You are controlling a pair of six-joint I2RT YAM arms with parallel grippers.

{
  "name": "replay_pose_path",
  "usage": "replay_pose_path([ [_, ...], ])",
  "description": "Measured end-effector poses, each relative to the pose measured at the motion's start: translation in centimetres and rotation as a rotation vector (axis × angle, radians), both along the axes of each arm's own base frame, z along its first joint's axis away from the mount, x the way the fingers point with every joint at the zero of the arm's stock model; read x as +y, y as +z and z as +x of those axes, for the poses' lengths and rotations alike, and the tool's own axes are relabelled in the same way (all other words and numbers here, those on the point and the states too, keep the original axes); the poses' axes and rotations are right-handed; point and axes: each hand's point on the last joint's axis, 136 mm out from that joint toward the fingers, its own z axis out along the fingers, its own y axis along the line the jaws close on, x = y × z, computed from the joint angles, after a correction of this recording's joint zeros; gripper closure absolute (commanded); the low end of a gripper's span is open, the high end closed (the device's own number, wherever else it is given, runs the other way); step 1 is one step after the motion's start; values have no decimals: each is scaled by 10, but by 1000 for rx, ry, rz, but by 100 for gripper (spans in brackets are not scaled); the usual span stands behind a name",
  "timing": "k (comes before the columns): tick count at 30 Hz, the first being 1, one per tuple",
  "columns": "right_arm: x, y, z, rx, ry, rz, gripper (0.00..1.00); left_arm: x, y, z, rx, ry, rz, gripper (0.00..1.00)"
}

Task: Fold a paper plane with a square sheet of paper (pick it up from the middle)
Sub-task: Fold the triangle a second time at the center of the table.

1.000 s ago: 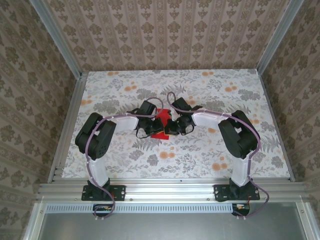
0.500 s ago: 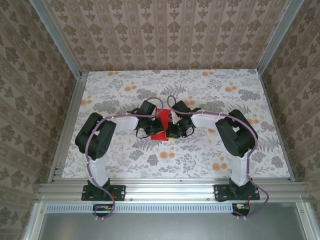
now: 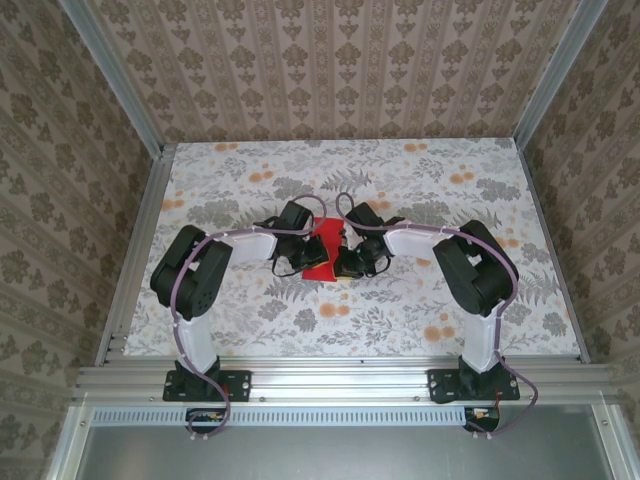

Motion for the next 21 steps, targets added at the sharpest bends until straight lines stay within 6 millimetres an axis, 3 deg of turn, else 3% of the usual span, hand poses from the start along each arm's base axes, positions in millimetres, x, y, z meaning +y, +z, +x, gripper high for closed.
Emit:
replay_pose_path([
  [10,2,2,0,-5,-13,-1,76,0,0,0,1,2,-1,91],
  [21,5,4,5,-4,-52,18,79,0,0,0,1,2,-1,91],
])
